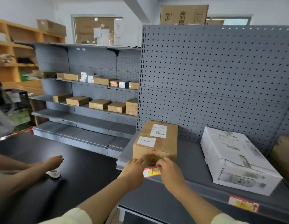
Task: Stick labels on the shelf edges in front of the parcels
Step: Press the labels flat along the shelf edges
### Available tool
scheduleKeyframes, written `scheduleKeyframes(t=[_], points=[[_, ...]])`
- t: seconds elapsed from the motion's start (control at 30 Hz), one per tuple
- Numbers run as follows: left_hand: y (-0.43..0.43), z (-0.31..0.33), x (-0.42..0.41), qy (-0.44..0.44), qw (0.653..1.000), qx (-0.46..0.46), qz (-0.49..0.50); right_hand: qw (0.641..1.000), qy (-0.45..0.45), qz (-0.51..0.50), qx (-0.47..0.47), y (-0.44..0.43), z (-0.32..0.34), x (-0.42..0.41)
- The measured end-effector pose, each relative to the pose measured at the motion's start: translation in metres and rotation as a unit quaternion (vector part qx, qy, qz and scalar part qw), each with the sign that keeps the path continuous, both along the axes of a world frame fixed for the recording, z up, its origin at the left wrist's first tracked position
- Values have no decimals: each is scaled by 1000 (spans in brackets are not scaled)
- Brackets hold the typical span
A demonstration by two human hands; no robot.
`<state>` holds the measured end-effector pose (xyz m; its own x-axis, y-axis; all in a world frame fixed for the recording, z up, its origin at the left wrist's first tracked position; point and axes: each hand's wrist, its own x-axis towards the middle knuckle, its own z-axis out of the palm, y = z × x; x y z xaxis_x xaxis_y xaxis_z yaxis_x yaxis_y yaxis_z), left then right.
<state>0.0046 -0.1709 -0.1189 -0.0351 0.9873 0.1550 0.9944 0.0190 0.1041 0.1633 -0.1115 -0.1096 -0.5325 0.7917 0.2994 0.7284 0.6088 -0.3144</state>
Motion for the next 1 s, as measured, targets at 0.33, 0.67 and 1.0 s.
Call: scheduleKeyframes(t=[0.33, 0.67, 1.0], points=[[-1, 0, -5, -16, 1000, 1, 14, 999, 44, -20, -21, 6, -6, -2], [8, -4, 3, -4, 1000, 22, 4, 996, 85, -8, -33, 10, -15, 1], [14, 0, 8, 10, 999, 43, 26, 995, 94, -8, -34, 1, -20, -1]])
